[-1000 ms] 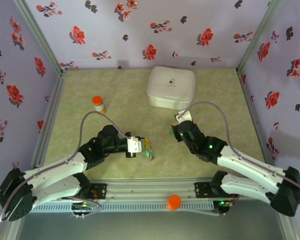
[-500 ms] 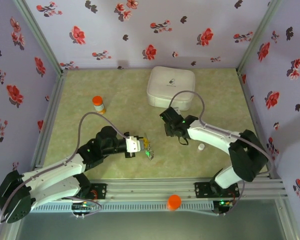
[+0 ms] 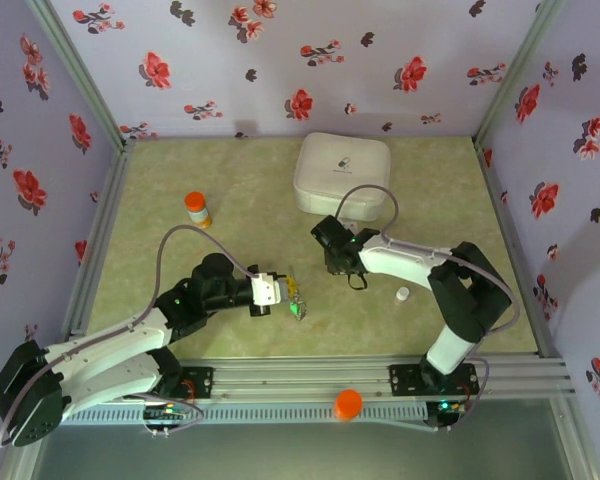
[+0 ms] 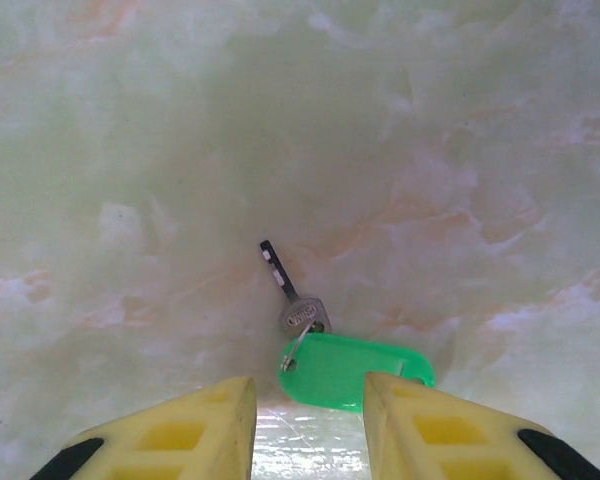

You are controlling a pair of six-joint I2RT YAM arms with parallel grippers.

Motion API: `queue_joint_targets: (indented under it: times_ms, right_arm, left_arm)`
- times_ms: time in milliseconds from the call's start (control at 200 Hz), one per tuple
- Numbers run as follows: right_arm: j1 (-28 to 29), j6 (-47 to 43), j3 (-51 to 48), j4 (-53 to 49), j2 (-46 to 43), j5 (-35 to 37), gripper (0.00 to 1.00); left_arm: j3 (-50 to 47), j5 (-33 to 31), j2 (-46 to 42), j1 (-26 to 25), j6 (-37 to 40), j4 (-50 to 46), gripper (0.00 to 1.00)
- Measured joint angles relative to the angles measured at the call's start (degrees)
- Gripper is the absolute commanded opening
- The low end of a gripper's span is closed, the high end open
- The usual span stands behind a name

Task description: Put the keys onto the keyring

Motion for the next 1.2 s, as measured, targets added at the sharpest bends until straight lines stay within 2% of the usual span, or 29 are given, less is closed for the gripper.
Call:
queue_joint_targets:
  times_ms: [80, 210, 1200]
  right_arm:
    - [0.0, 0.2, 0.4, 0.2, 0.8, 0.0, 0.34]
    - [0.0, 0.2, 0.9, 0.3, 1.7, 0.0, 0.27]
    - [0.0, 0.2, 2.6, 0.2, 5.0, 2.6, 0.20]
  left_arm:
    - [0.0, 0.0, 0.0, 0.0, 0.0, 0.0, 0.00]
    - [0.0, 0.0, 0.0, 0.0, 0.0, 0.1, 0.00]
    - [0.0, -0.2, 0.6, 0.0, 0.0, 0.5, 0.00]
